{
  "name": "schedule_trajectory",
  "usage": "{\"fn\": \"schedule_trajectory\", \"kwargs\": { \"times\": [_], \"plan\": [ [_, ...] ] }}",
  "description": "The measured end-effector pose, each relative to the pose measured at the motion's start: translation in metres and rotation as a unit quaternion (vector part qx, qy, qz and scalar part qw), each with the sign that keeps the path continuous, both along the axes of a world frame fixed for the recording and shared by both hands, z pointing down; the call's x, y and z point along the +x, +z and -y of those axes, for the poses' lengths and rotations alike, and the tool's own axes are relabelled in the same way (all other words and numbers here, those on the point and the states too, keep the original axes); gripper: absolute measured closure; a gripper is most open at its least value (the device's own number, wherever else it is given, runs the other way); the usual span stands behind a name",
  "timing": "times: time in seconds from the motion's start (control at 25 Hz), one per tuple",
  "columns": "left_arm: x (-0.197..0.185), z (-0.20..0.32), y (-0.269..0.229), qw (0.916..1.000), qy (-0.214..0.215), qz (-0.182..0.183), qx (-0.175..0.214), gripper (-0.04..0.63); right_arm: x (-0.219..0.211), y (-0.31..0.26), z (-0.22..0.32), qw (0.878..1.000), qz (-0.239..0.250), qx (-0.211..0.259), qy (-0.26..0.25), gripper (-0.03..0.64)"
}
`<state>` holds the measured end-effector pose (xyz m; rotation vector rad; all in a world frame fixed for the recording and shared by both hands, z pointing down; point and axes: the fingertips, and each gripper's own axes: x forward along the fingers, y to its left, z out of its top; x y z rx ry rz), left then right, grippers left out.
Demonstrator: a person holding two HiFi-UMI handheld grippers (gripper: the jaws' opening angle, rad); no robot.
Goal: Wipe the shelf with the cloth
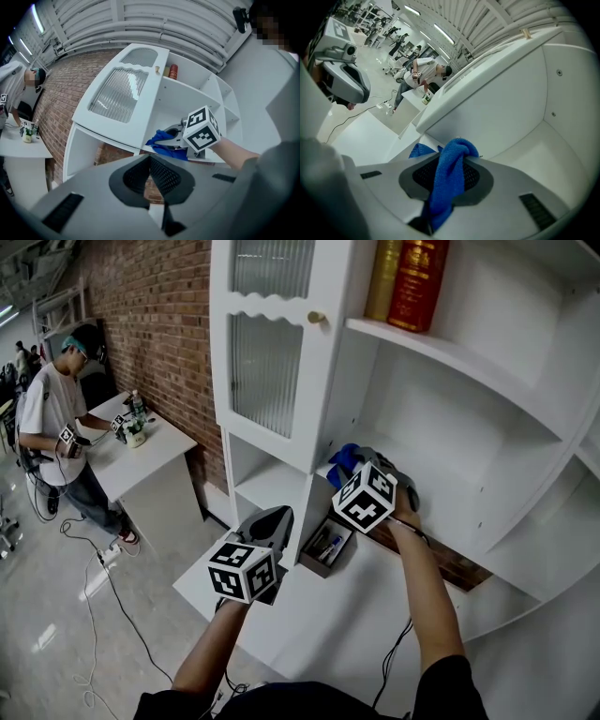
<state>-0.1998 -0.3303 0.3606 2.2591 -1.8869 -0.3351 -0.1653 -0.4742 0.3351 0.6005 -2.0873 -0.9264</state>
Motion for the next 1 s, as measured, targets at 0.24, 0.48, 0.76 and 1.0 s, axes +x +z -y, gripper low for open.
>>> {"fn": "schedule_trajectory", "kwargs": {
  "times": [0.24,0.48,0.76,1.0],
  "plan": [
    [-0.011,-0.003,0.003,1.0,-0.007,0.002,-0.005,0.58,-0.012,0.001,0.001,1.0,-0.001,-0.003,-0.002,0.537],
    [-0.025,-0.007,0.002,0.9998,-0.019,0.004,-0.004,0.58,-0.025,0.0,0.001,1.0,0.019,-0.011,0.002,0.538],
    [-0.03,-0.006,0.003,0.9998,-0.02,0.004,-0.005,0.581,-0.029,-0.001,0.001,1.0,0.023,-0.013,0.004,0.538],
    [-0.024,-0.002,0.003,0.9999,-0.01,0.003,-0.004,0.58,-0.026,-0.001,0.002,0.999,0.035,-0.024,0.007,0.538]
  ]
}}
